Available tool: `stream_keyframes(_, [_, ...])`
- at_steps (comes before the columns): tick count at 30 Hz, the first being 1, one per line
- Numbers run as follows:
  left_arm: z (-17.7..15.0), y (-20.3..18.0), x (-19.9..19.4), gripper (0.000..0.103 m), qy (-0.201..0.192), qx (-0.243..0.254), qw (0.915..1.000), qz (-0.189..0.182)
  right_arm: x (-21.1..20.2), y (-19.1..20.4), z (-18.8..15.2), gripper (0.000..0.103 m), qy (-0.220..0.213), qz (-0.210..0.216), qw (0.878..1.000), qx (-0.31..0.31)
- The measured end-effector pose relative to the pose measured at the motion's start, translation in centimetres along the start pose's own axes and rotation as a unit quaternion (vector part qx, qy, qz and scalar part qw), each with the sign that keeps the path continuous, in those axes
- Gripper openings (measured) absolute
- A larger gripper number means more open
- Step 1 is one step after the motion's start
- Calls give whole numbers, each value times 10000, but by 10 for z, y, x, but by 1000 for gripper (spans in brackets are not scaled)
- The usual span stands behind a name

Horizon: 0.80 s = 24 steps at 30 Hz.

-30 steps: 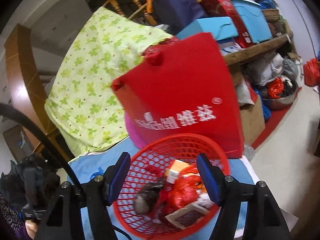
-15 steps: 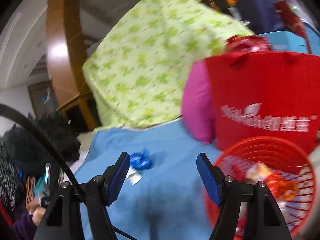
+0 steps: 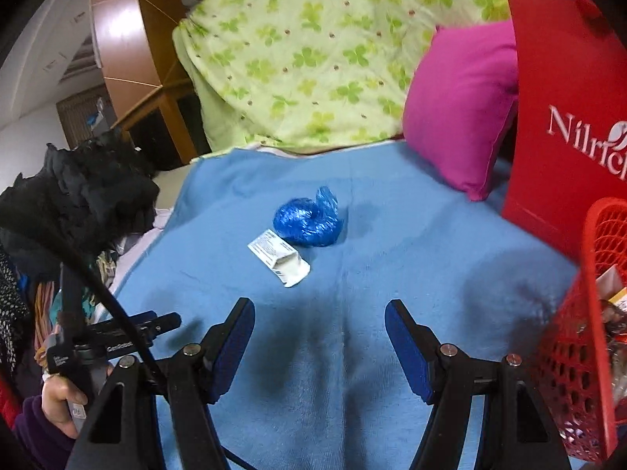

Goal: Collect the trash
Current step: 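Return both tools over the blanket toward the blue bag and white box, then grasp the blue plastic bag with the right tool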

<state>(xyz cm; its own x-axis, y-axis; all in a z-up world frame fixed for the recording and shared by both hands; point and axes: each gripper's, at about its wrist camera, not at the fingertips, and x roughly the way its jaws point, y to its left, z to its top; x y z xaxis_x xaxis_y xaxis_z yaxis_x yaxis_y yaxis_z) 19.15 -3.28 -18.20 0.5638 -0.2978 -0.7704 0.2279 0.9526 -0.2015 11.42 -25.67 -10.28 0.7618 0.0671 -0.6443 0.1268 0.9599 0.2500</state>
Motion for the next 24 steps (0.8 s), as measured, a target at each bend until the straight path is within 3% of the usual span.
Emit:
stream_keyframes(8, [1, 4, 14, 67, 71, -57, 10000, -10, 44, -19, 21, 73, 172, -76, 9988, 446])
stream_keyframes(16, [3, 7, 20, 67, 155, -174, 9997, -64, 99, -18, 50, 73, 261, 183, 9968, 740])
stream_keyframes(24, [3, 5, 26, 67, 242, -160, 9995, -96, 155, 10, 85, 73, 323, 571, 9970, 415])
